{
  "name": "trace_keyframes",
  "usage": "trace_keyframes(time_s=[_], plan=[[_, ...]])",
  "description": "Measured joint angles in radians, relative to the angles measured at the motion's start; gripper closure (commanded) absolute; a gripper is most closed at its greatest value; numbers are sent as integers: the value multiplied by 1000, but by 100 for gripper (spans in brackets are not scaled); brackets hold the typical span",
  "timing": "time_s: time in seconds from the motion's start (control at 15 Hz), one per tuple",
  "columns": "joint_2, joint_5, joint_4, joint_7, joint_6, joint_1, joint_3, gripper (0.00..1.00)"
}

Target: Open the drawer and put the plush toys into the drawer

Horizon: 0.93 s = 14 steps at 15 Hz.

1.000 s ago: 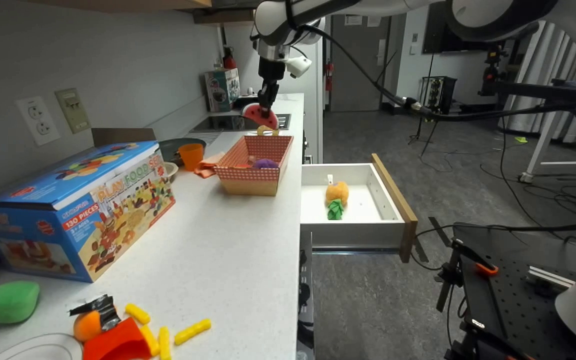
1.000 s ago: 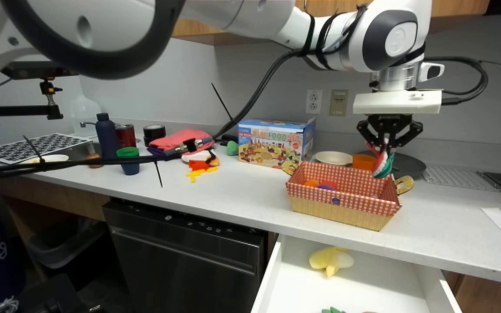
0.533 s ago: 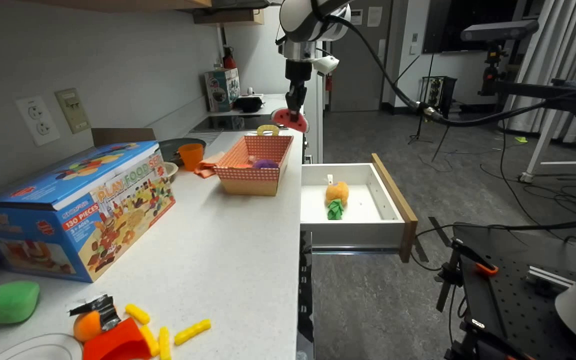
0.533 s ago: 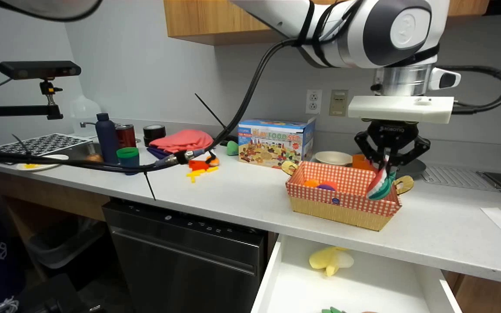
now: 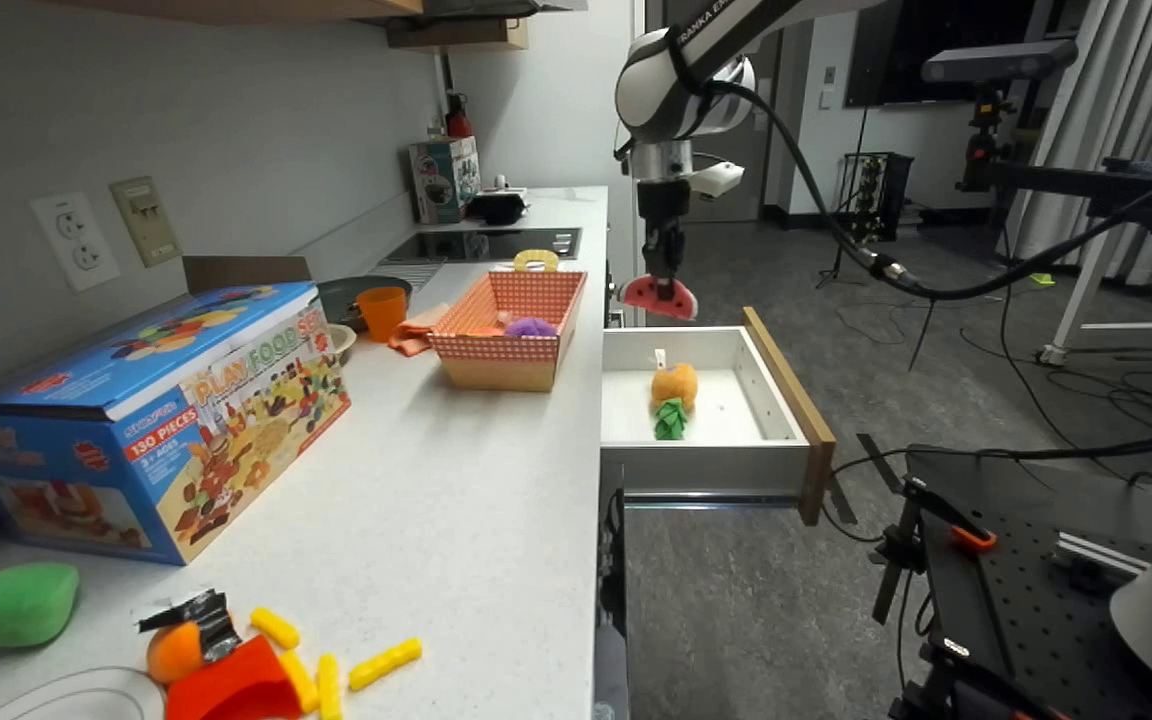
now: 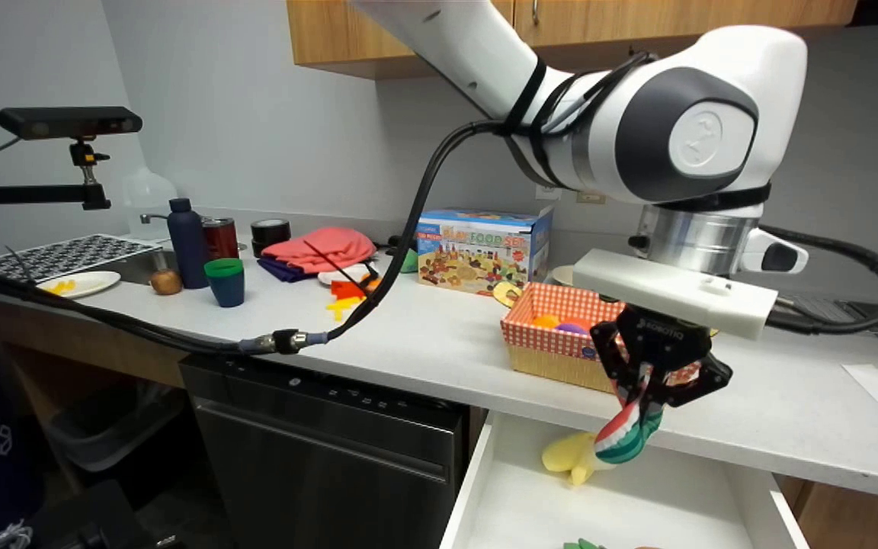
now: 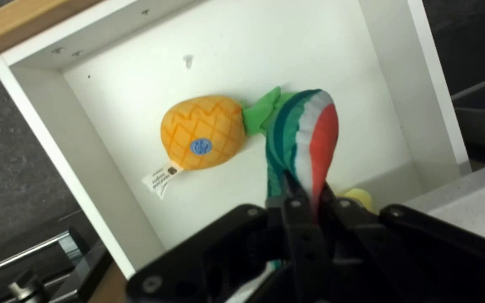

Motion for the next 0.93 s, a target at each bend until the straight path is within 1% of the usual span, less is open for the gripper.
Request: trace_keyframes(time_s=[0.07,0.13,0.2,0.27,0.6,0.73,0.93], plan=[[-2,0,-19,5,0,0,-3,67],[-2,-1,-34,8,0,0,-4,65],[-3,-1,-47,11,0,1,-4,59],[-3,-2,-56,14,0,2,-4,50],[-17,-22,-82,17,0,4,-6,12],[-38,-37,-98,17,0,4,-12,1],[-80,-65,-132,17,0,4,-30,0]])
